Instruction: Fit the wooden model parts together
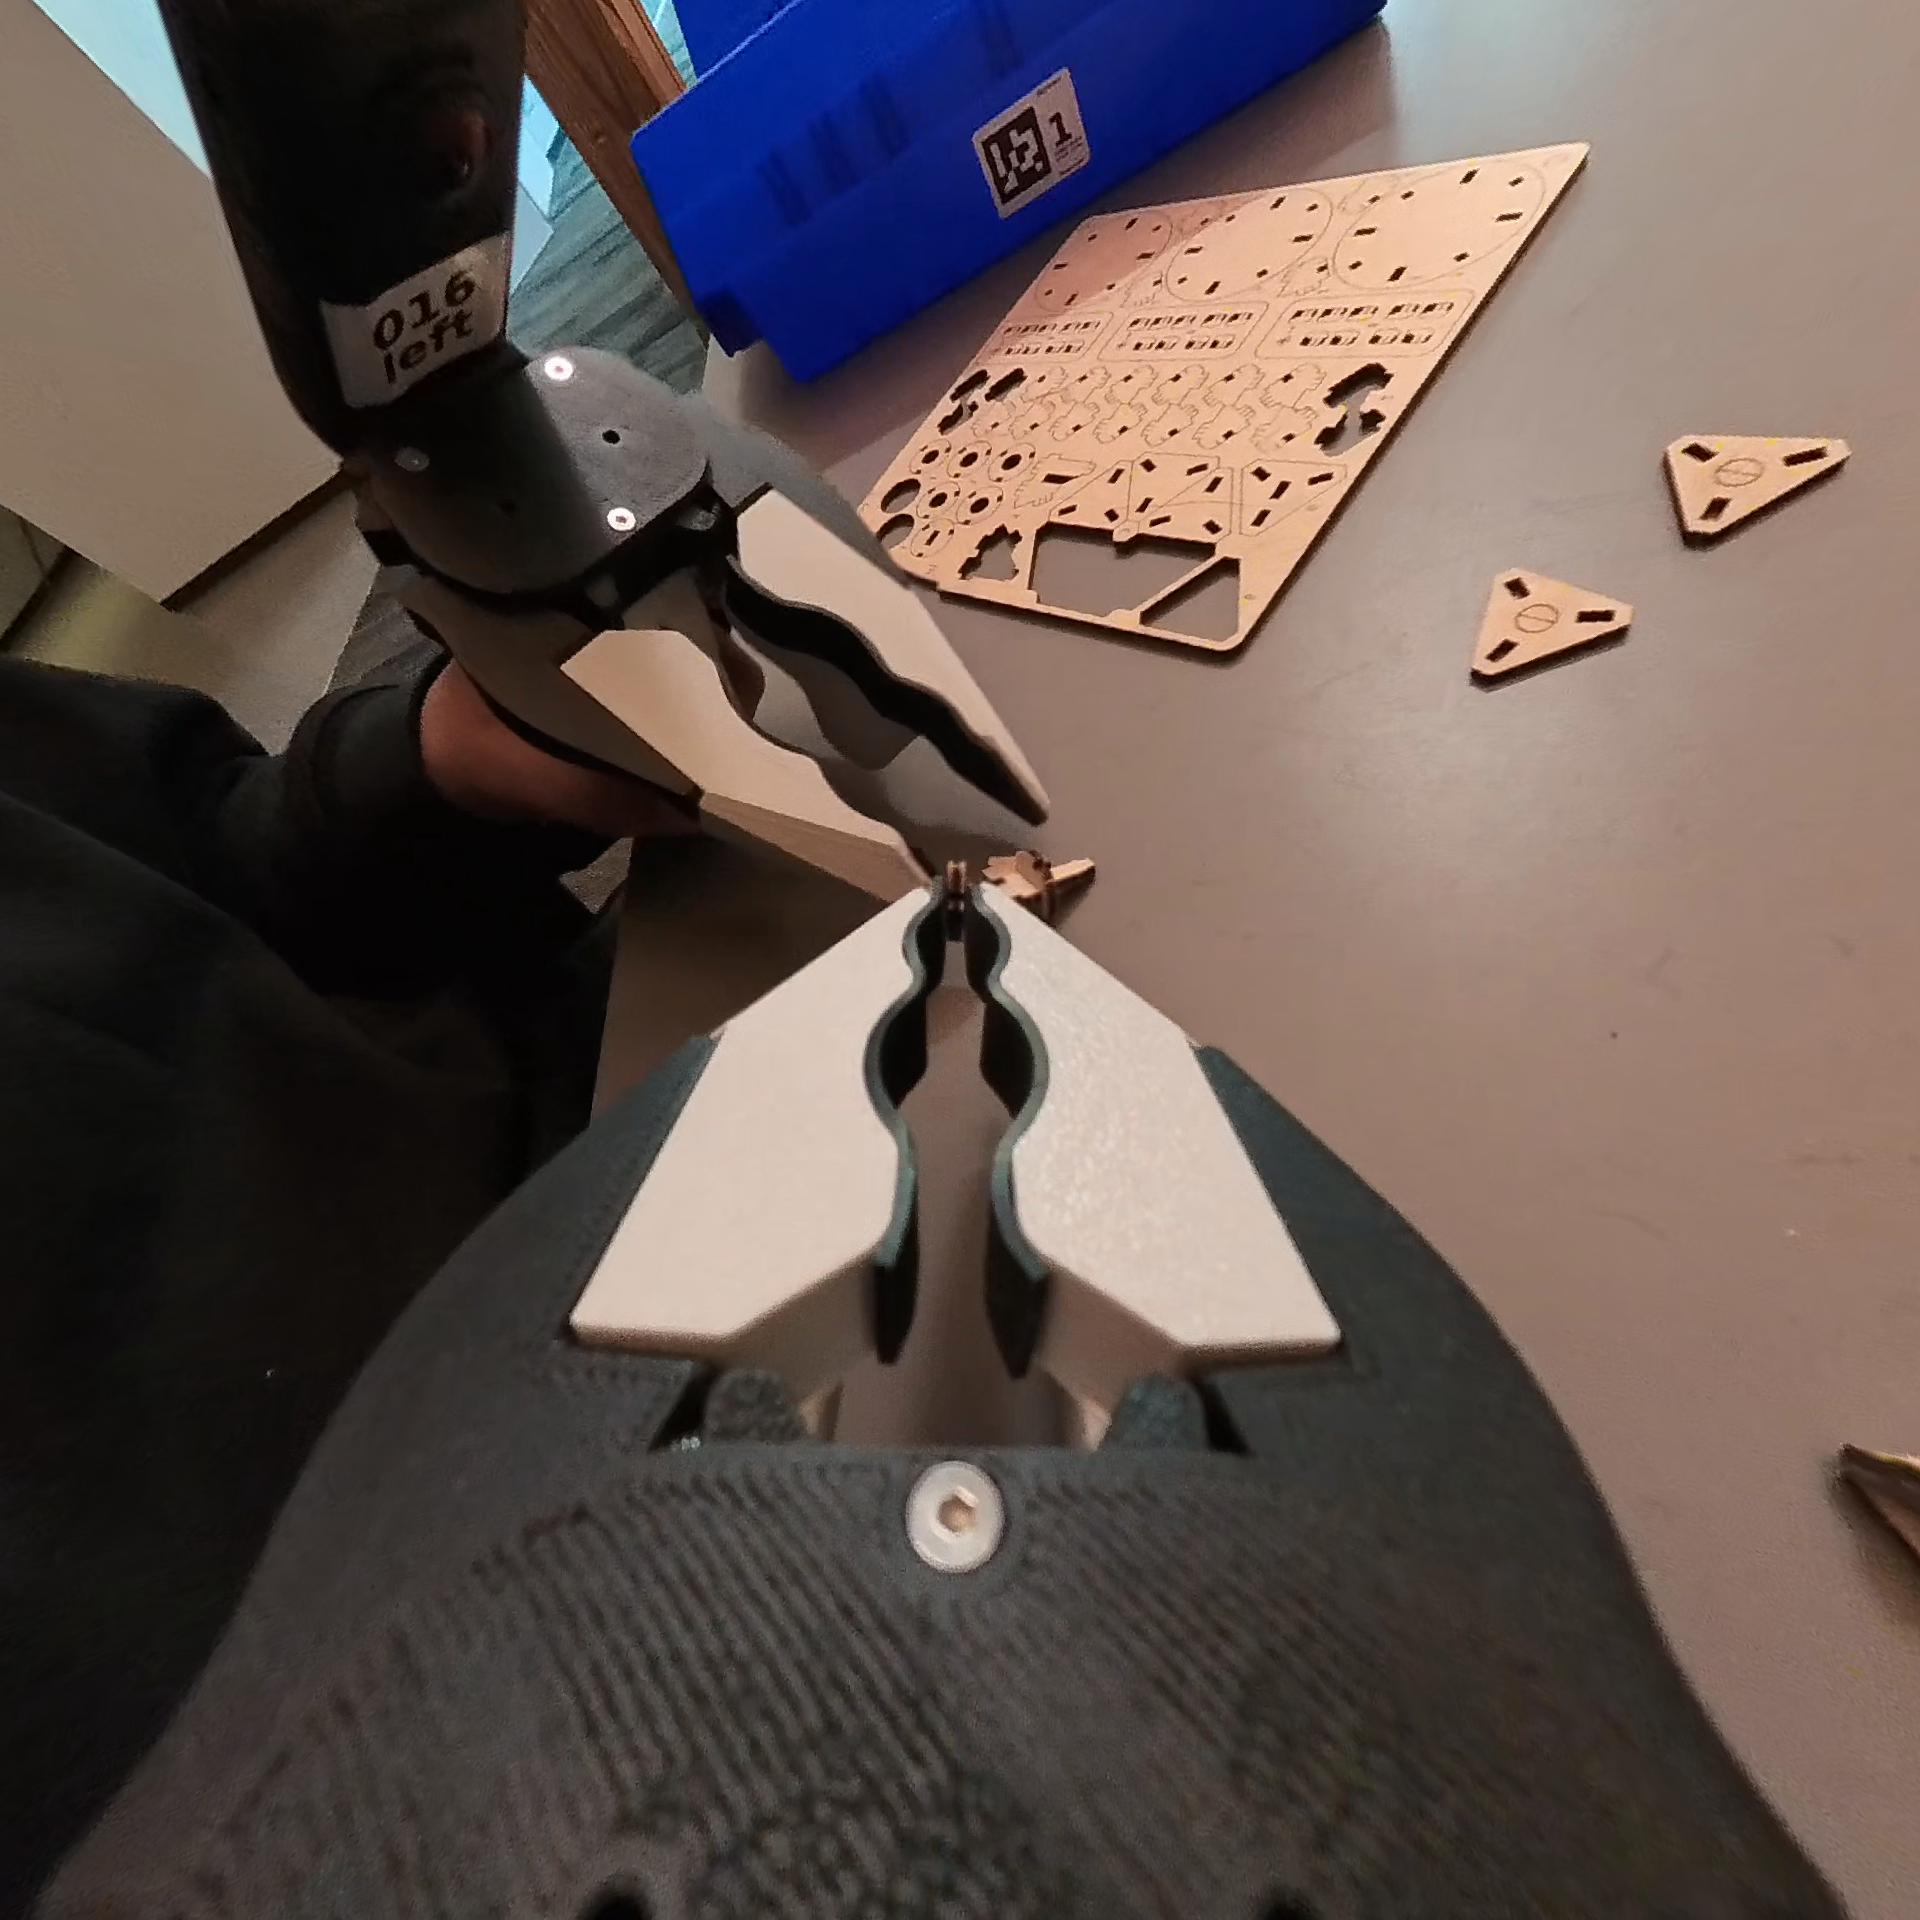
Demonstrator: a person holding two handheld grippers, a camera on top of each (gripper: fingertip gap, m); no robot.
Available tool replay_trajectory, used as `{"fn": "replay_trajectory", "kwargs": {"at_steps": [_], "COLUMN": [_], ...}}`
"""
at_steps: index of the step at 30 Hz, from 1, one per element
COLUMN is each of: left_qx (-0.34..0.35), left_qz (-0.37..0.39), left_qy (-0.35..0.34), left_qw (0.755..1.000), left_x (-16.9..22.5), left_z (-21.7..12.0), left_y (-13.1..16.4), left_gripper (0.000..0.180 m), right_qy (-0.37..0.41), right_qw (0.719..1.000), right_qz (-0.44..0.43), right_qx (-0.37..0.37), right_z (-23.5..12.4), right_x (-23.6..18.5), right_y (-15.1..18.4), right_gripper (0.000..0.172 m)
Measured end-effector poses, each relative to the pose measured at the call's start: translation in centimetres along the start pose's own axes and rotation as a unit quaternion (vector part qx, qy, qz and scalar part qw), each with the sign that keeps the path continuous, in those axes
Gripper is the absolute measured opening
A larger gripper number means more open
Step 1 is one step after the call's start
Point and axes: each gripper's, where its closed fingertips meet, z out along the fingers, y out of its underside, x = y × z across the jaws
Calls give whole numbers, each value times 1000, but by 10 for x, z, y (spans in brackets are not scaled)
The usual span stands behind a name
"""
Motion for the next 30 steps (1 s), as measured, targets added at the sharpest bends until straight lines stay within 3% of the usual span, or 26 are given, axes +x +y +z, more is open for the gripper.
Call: {"fn": "replay_trajectory", "kwargs": {"at_steps": [4, 6, 12, 16, 18, 22, 30], "left_qx": [-40, -48, -14, 20, 25, 49, 99], "left_qz": [14, 25, 108, 186, 196, 195, 187], "left_qy": [9, 15, -30, -79, -73, -45, 3], "left_qw": [999, 998, 994, 979, 978, 979, 977], "left_x": [-3, 0, 4, 7, 12, 23, 39], "left_z": [10, 12, 7, 1, 2, -1, -11], "left_y": [5, 5, -4, -14, -16, -21, -32], "left_gripper": [29, 15, 14, 15, 15, 15, 15], "right_qy": [13, 20, 32, 55, 52, 23, -23], "right_qw": [1000, 998, 994, 995, 997, 998, 995], "right_qz": [-7, -4, 21, 5, -18, -66, -94], "right_qx": [-25, -58, -105, -84, -56, -2, 29], "right_z": [-3, -3, -3, -8, -10, -11, -12], "right_x": [2, 4, 17, 25, 21, 2, -17], "right_y": [9, 21, 44, 37, 25, 5, -3], "right_gripper": [1, 1, 1, 26, 28, 21, 2]}}
